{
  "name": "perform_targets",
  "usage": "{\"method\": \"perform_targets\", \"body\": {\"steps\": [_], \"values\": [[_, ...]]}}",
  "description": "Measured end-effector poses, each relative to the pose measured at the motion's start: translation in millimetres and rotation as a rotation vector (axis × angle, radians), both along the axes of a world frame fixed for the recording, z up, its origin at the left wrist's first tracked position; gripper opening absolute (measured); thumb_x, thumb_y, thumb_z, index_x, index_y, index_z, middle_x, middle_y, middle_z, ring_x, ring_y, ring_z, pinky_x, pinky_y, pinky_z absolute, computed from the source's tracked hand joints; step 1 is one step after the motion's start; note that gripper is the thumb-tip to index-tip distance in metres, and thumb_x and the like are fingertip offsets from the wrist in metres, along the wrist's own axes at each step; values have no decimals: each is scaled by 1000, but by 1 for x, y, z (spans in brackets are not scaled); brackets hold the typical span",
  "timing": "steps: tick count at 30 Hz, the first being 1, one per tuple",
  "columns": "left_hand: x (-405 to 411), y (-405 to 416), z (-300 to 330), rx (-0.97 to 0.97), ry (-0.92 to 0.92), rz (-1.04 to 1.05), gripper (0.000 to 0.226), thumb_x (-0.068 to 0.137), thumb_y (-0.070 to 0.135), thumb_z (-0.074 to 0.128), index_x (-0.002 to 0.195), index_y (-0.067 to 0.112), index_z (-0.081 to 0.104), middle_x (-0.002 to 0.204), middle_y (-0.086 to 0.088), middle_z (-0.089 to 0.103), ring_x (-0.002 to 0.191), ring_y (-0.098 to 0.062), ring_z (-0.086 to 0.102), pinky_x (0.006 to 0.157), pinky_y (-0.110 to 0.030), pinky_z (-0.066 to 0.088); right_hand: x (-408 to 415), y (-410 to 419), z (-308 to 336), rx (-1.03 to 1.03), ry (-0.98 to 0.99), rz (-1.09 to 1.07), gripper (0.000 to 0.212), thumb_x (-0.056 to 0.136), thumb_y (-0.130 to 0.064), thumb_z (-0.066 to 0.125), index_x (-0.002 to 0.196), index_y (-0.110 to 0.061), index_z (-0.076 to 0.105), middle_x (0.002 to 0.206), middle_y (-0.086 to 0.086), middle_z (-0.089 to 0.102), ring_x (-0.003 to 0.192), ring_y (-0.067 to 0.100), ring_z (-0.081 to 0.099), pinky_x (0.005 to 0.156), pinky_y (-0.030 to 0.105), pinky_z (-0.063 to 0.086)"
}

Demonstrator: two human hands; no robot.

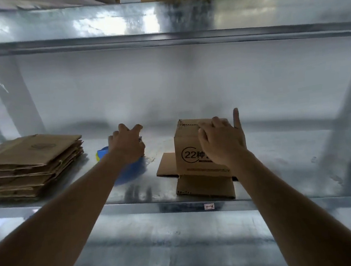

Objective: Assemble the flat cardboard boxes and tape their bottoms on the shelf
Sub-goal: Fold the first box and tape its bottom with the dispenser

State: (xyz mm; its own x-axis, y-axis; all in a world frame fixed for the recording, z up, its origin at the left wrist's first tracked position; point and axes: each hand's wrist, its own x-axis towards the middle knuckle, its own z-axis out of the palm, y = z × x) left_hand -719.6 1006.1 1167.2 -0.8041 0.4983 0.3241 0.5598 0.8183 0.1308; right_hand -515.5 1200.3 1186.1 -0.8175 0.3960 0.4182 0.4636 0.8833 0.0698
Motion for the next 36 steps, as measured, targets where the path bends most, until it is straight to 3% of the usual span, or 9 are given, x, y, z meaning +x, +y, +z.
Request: {"method": "perform_targets", "body": {"steps": [4, 7, 10, 17, 20, 22, 27, 32, 36], "values": [[-34, -32, -23, -63, -132, 67, 58, 95, 46, 62, 147, 33, 41, 132, -16, 51, 117, -39, 56, 103, -49, 38, -13, -9, -2, -106, 37, 75, 59, 106, -48, 12, 153, -32, 43, 150, 8, 49, 140, 27, 46, 128, 46, 18], [-52, -46, -35, 20, -170, -7, 51, 95, 31, 63, 143, 36, 47, 127, -7, 64, 114, -34, 59, 94, -42, 38, -18, -17, -2, -132, 59, 55, 54, 106, -46, 16, 146, -32, 49, 142, 7, 52, 132, 25, 53, 123, 44, 27], [-66, -56, -39, 249, -197, -53, 50, 94, 14, 63, 138, 38, 59, 123, -8, 69, 109, -34, 60, 93, -39, 44, -19, -21, 2, -205, 107, 58, 47, 106, -43, 23, 137, -30, 56, 134, -2, 55, 121, 21, 56, 100, 38, 43], [-63, -66, -24, 735, -344, -477, 56, 89, -10, 70, 119, 38, 69, 100, -11, 72, 78, -13, 56, 68, -16, 44, -22, -18, 4, -244, 100, 73, 40, 105, -41, 28, 123, -27, 60, 125, -10, 56, 116, 17, 55, 87, 36, 46], [-50, -61, -6, 793, -366, -638, 59, 86, -14, 73, 119, 35, 70, 110, 24, 74, 97, 5, 64, 82, -10, 49, -22, -15, 4, -266, 141, 138, 35, 103, -40, 33, 108, -24, 63, 123, -14, 56, 107, 15, 57, 87, 39, 52], [-45, -55, 7, 797, -360, -699, 58, 86, -11, 75, 123, 33, 71, 122, 21, 73, 115, -4, 66, 95, -21, 54, -22, -12, 5, -274, 152, 157, 31, 103, -39, 35, 101, -25, 62, 108, -12, 57, 97, 14, 58, 83, 38, 53], [-28, -37, 33, 729, -299, -824, 59, 86, -7, 76, 133, 28, 67, 131, 18, 70, 126, -7, 63, 107, -23, 49, -19, -6, 4, -263, 196, 249, 37, 107, -39, 40, 141, -27, 46, 107, -12, 65, 88, 9, 61, 75, 35, 52], [-23, -21, 53, 677, -274, -895, 63, 85, -10, 75, 129, 34, 67, 130, 19, 70, 127, -10, 63, 107, -25, 50, -18, -1, 8, -452, 312, 321, 42, 110, -46, 34, 150, -37, 25, 61, -25, 57, 58, 6, 54, 60, 31, 43], [-17, -12, 65, 573, -260, -932, 62, 86, -10, 73, 131, 32, 66, 128, 24, 69, 126, -5, 61, 99, -21, 54, -14, -1, 13, -489, 264, 389, 41, 109, -55, 27, 150, -51, 24, 79, -26, 63, 81, 11, 59, 75, 40, 50]]}}
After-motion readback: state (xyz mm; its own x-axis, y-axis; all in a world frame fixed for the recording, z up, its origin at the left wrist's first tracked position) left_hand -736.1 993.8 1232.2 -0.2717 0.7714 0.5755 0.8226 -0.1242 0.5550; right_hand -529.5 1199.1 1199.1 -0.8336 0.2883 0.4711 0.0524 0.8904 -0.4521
